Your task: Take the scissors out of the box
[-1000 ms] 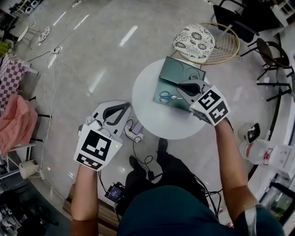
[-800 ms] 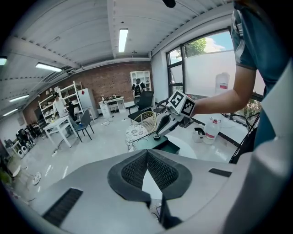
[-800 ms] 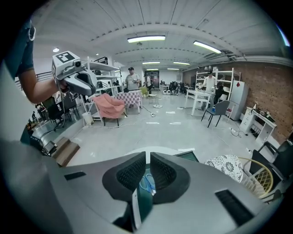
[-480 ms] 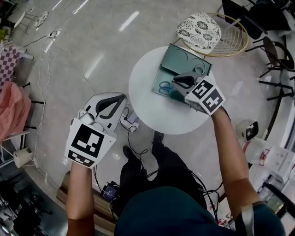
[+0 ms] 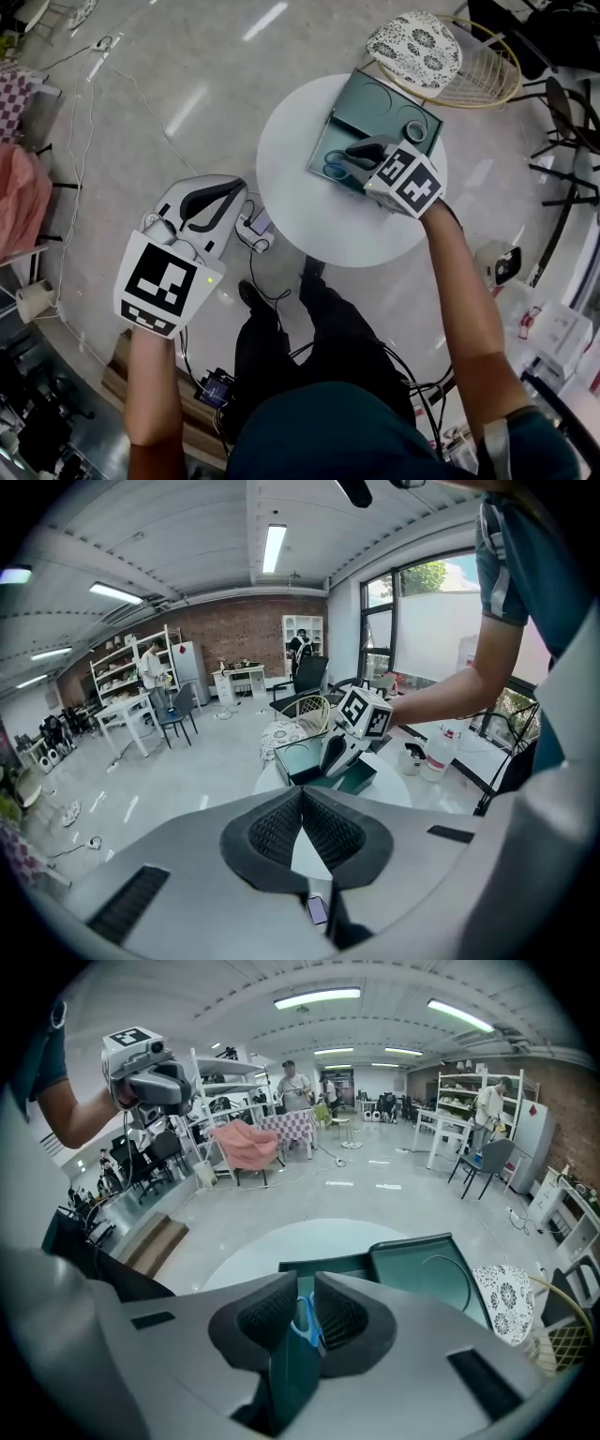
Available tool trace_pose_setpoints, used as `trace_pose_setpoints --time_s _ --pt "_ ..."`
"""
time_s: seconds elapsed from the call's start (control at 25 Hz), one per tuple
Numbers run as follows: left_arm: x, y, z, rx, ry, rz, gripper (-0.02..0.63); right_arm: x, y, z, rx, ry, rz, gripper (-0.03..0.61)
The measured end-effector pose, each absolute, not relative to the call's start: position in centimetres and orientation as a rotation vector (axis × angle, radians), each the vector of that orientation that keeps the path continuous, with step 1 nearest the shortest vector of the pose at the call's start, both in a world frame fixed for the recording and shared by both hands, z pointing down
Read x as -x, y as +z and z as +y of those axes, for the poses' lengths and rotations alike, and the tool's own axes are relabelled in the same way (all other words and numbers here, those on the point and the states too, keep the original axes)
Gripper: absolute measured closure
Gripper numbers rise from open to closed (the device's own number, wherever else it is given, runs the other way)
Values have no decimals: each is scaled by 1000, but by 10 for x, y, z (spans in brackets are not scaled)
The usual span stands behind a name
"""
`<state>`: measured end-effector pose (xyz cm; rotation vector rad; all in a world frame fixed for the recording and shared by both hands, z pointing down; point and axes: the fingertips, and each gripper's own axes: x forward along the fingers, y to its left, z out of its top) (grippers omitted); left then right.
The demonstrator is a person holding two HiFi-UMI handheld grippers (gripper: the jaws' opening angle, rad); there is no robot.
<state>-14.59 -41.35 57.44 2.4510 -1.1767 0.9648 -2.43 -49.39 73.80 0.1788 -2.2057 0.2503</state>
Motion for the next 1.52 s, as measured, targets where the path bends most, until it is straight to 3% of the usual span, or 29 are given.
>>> trace_pose_setpoints --time_s 0.12,0.2,0.84,1.52 --pt "152 586 -412 -2429 961 -1181 595 28 755 -491 -148 254 -2177 532" --pt "155 592 -411 -2419 955 -1182 595 30 767 -489 -124 262 -2153 436" --pt "172 637 -408 -2347 923 -1191 595 37 846 -488 -27 159 -2009 439" --pt "170 637 -408 -2329 909 -1194 595 33 867 -489 9 54 -1939 476"
